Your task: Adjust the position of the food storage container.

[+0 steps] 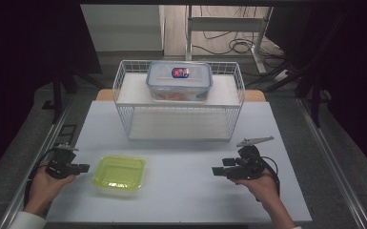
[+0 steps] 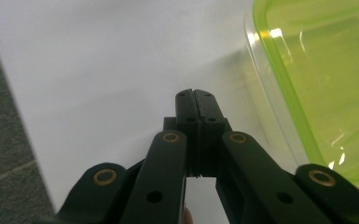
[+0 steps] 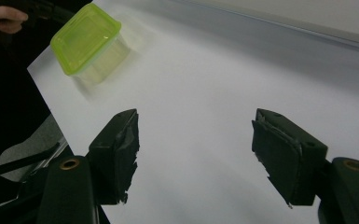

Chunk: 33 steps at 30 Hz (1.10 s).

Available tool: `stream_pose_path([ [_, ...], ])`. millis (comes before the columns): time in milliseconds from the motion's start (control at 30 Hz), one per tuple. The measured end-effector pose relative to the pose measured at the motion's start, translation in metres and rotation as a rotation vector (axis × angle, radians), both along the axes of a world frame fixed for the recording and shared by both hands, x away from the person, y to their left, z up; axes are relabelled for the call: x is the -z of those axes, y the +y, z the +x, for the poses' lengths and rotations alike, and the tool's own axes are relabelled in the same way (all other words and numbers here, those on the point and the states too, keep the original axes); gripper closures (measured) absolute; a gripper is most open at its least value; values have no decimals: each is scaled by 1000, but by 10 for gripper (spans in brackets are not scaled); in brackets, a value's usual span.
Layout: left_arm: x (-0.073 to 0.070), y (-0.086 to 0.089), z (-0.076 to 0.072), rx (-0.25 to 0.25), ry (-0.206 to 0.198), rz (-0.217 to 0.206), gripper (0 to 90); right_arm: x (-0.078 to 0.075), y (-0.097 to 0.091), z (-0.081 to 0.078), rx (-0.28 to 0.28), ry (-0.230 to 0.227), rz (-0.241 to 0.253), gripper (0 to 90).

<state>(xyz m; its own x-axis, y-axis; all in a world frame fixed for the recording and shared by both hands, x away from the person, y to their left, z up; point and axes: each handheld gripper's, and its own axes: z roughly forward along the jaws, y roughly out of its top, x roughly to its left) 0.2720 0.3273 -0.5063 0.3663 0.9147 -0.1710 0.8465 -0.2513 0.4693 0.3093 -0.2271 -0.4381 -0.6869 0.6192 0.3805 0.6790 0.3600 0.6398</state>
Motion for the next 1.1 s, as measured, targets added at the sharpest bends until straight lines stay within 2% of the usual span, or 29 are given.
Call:
stream_pose_path([
  [200, 3, -17, -4, 52, 10, -24, 900, 0, -3, 0, 8, 3, 2, 319],
  [333, 1, -32, -4, 73, 10, -14, 900, 0, -4, 0, 13, 2, 5, 319],
  [467, 1, -50, -5, 118, 24, -4, 900, -1, -5, 0, 16, 1, 7, 319],
  [567, 1, -63, -5, 135, 23, -20, 900, -1, -6, 0, 17, -2, 7, 318],
  [733, -3, -89, 0, 174, 30, -32, 900, -1, -6, 0, 16, -2, 8, 317],
  [867, -4, -113, 2, 212, 27, -25, 900, -2, -7, 0, 18, -5, 7, 316],
  [1100, -2, -145, 12, 229, 20, -44, 900, -3, -8, 0, 16, -6, 12, 316],
])
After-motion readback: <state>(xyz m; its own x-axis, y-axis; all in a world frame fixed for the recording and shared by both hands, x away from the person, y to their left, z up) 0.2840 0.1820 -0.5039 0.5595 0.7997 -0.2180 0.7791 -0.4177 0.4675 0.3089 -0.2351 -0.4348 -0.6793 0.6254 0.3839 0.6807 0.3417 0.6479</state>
